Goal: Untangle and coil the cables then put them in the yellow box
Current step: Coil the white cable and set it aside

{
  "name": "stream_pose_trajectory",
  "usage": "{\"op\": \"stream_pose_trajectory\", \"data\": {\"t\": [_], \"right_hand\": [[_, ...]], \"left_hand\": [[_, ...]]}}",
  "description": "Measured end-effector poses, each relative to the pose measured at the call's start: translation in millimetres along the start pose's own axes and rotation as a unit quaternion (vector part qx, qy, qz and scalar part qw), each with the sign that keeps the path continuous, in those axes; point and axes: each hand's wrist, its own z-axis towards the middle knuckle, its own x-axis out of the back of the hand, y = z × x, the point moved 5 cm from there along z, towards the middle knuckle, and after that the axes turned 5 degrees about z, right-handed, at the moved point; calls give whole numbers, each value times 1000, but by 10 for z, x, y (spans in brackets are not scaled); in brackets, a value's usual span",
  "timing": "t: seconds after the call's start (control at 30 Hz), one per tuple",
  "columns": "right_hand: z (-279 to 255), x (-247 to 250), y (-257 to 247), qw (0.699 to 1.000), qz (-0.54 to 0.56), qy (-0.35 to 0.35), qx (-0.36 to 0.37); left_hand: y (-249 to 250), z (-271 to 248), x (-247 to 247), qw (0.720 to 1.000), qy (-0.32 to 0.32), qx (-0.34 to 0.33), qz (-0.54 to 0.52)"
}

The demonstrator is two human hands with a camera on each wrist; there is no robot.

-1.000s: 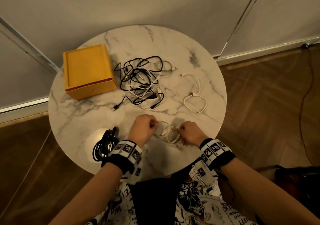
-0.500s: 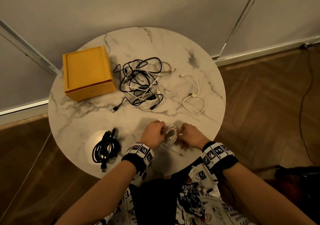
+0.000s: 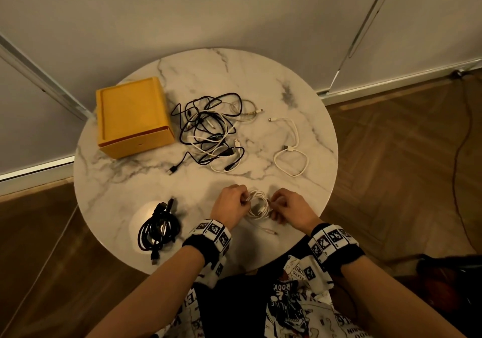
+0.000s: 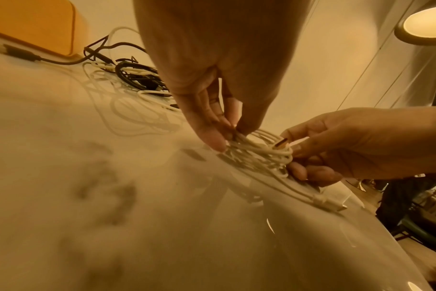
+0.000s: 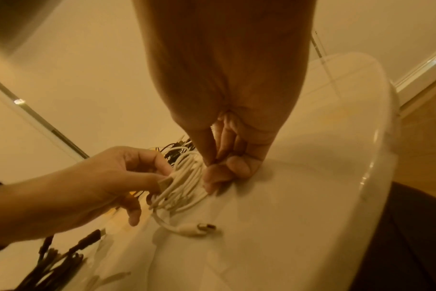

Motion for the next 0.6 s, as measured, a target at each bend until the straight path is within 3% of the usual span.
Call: {"op": "stream_pose_trajectory", "data": {"t": [0.13, 0.37, 0.5, 0.6], "right_hand": [[41, 8, 33, 999, 4, 32, -10], [116, 153, 12, 1000, -9, 18, -13], [207, 455, -123, 993, -67, 94, 37], [331, 656, -351, 960, -198, 166, 106]], "left_hand": [[-1, 4, -50, 1000, -3, -6, -21], [-36, -13, -50, 1000, -17, 16, 9], [-94, 36, 17, 999, -3, 25, -43], [-53, 156, 121, 997, 13, 28, -74]]}}
